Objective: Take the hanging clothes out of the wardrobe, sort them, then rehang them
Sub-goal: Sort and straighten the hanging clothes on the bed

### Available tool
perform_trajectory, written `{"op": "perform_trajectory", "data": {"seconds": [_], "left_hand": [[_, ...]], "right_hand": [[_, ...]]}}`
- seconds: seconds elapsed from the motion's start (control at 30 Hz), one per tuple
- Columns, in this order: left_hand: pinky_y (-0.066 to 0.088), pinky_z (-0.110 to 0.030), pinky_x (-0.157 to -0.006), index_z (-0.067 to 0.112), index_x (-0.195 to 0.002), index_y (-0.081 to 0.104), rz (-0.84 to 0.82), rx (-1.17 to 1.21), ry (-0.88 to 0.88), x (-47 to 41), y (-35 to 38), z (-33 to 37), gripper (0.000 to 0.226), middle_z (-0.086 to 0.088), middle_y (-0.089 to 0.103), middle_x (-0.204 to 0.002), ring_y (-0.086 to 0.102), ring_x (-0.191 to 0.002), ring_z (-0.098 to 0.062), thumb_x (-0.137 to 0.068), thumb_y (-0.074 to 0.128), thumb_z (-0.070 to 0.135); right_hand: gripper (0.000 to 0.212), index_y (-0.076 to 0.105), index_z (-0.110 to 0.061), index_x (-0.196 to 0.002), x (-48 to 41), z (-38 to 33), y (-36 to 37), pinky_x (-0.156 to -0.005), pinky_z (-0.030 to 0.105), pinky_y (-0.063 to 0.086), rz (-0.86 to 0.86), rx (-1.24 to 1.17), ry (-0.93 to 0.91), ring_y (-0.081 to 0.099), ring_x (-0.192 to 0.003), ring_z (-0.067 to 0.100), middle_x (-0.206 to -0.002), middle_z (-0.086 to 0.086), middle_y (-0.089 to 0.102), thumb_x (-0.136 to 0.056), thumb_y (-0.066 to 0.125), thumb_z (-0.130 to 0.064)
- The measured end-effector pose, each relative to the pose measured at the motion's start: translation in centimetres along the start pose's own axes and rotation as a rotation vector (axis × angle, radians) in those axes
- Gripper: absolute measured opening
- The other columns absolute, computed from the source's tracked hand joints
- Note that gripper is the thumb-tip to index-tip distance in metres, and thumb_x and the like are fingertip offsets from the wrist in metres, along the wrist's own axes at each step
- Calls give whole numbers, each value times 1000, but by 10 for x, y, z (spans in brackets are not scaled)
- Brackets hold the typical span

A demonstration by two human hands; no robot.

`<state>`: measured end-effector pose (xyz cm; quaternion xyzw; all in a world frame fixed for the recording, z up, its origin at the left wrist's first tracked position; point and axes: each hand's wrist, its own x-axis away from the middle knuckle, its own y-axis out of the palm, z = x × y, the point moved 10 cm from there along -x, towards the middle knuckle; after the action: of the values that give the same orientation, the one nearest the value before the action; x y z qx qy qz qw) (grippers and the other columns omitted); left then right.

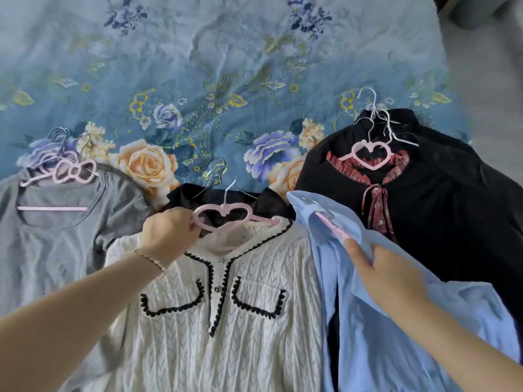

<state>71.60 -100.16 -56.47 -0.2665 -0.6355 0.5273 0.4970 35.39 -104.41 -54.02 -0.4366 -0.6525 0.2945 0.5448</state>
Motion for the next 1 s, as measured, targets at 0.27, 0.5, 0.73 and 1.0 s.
{"op": "perform_trajectory", "data": {"seconds": [0.27,0.5,0.73,1.0], "left_hand": [[13,-7,-36,16,-45,47,290,157,254,127,-145,41,26,8,47,-48,46,-37,-14,-69,48,24],[25,-17,-32,14,-43,42,583,158,416,238,-240,66,32,5,43,-43,41,-34,-19,-71,50,26],[19,-10,-34,12,-45,47,743,188,288,307,-294,56,31,7,44,-44,33,-35,-12,-72,43,27],[43,-35,-33,2,-50,54,872,315,194,367,-315,43,38,0,48,-50,47,-40,-26,-73,42,31]], "right_hand": [[66,59,-13,-70,24,13,-114,-61,33,45,102,-61,-47,60,-69,30,-66,5,62,-87,23,-66],[70,48,-8,-56,55,-10,-257,-70,36,40,263,-161,-180,62,-88,39,-71,21,55,-89,30,-67],[59,41,-9,-53,141,-78,-351,-65,35,35,426,-604,-473,52,-70,32,-60,15,49,-93,41,-52],[99,53,-20,-99,247,-146,-259,-76,26,48,-164,-168,-927,59,-87,11,-94,-5,62,-32,48,-92]]}}
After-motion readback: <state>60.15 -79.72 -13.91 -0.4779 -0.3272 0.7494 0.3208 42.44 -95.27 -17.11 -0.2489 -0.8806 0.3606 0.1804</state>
